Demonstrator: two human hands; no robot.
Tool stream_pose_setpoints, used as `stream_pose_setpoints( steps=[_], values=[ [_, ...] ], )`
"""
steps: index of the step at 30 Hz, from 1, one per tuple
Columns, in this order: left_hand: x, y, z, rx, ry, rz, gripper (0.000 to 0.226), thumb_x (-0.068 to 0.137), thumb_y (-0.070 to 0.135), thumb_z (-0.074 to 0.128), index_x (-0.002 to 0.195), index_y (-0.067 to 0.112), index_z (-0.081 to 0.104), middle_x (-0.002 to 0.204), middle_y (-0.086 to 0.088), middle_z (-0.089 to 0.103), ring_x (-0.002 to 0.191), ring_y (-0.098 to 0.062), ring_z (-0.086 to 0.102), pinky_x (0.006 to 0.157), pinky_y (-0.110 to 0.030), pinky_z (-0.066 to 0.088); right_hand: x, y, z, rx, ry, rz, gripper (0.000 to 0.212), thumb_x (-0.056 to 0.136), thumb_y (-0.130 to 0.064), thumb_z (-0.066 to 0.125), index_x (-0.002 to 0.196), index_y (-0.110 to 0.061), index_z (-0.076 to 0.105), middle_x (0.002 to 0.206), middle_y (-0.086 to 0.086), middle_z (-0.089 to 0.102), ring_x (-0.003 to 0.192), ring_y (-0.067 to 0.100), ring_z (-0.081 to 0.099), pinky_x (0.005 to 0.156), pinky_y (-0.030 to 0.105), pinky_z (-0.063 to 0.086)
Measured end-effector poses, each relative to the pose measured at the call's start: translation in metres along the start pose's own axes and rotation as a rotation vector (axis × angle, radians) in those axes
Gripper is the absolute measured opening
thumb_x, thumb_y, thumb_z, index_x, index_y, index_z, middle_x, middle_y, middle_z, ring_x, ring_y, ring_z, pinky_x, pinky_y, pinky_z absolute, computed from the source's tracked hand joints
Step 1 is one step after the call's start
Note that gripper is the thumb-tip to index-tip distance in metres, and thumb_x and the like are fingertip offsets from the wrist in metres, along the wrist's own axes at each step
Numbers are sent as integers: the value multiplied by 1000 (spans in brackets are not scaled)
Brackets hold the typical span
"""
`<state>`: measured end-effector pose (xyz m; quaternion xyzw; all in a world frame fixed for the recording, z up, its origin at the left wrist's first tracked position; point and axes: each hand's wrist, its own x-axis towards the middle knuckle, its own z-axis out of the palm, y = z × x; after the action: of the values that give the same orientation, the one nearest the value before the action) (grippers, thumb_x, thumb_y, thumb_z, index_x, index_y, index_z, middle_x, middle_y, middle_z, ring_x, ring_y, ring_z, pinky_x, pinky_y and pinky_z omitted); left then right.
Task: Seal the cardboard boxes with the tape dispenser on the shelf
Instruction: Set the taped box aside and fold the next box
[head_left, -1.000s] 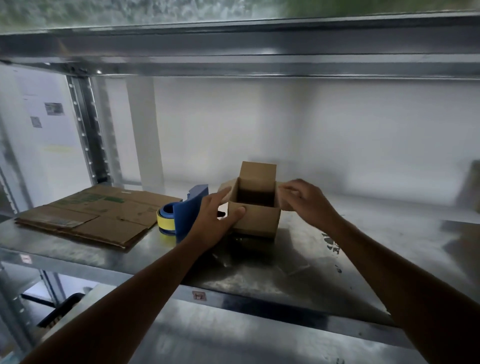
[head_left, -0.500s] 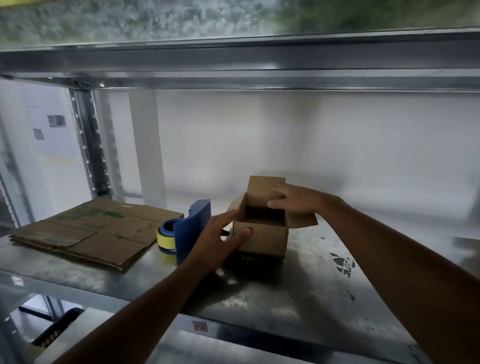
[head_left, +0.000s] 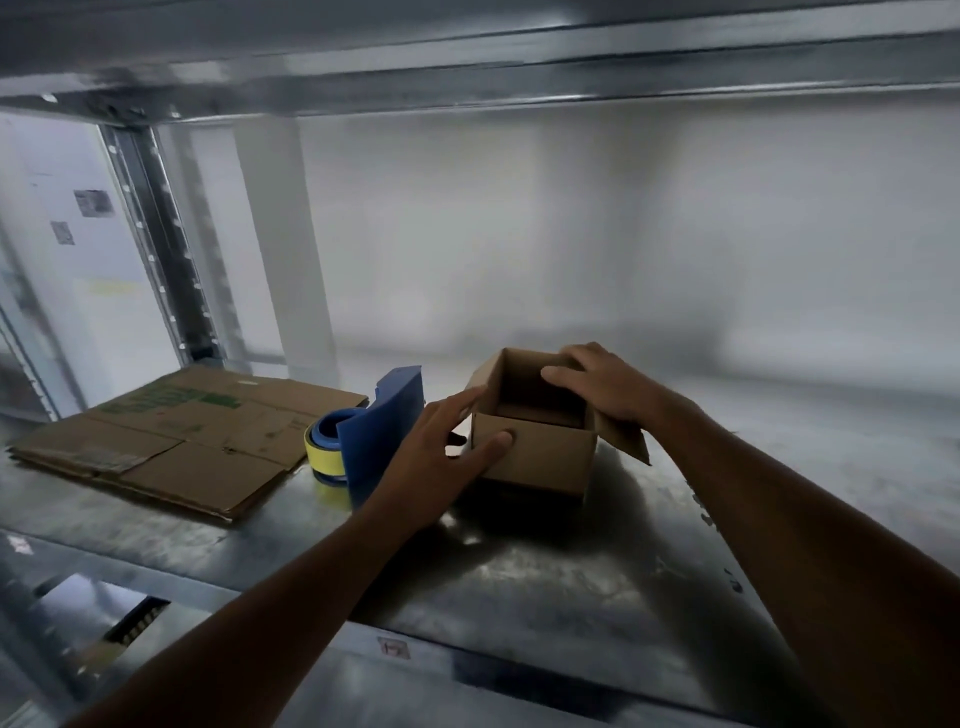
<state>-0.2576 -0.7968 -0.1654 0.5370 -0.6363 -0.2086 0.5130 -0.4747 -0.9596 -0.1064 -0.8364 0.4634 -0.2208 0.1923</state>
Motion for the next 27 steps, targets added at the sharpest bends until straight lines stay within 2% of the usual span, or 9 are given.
stream_pose_setpoints(
  steps=[3,7,9,12,15,17,19,22,27],
  values=[
    [-2,1,1,-5,-4,-14,62,83,65,69,140,53,46,136,13,52,114,-11,62,88,-34,60,-8,-3,2,81,70,-23,55,102,-54,47,148,-23,47,153,1,43,139,23,42,107,37,34],
    [-8,7,0,-30,3,25,54,82,68,67,130,66,43,146,16,44,122,-10,57,94,-36,58,-37,-18,-5,50,441,-51,52,102,-37,52,149,-16,46,155,4,44,142,24,41,112,39,34],
    [-5,11,-3,-39,35,-26,60,79,73,68,132,64,42,156,14,31,129,-13,52,101,-41,55,-53,-24,-13,47,495,7,55,99,-36,57,150,-18,44,156,6,40,142,25,39,112,40,35],
    [-2,23,-3,-251,73,-163,66,86,48,76,137,61,37,155,14,31,127,-18,55,81,-35,60,-85,-28,-30,263,435,256,68,95,-44,63,154,-27,35,157,11,32,140,31,41,104,43,45],
    [9,39,-9,-403,-55,-333,81,97,17,65,160,33,18,156,6,34,136,-28,48,88,-35,54,-119,-41,-32,472,459,447,81,92,-51,66,158,-29,24,158,12,29,136,34,42,78,35,44],
    [18,44,-13,-726,-228,-269,37,103,18,57,139,15,53,132,-12,58,115,-24,62,91,-26,54,-136,-54,-23,559,492,513,87,92,-49,68,160,-26,18,159,13,31,138,35,41,84,35,43],
    [13,53,-14,-738,-278,-271,18,102,31,60,99,16,70,99,-15,68,86,-22,68,79,-27,60,-151,-72,-12,776,429,534,79,93,-41,69,158,-25,27,150,13,45,125,33,55,82,36,49],
    [5,66,-16,-585,-320,-464,23,97,34,65,114,19,65,110,-7,65,101,-26,64,82,-35,53,-166,-95,-3,923,348,487,45,95,-27,68,136,-15,54,122,13,64,96,29,67,70,34,54],
    [-7,75,-14,-619,-394,-506,41,96,39,66,125,11,62,122,-14,66,107,-29,64,91,-41,53,-198,-109,-3,814,527,503,24,101,-18,58,125,-20,62,114,8,71,102,29,70,84,41,59]
  ],
)
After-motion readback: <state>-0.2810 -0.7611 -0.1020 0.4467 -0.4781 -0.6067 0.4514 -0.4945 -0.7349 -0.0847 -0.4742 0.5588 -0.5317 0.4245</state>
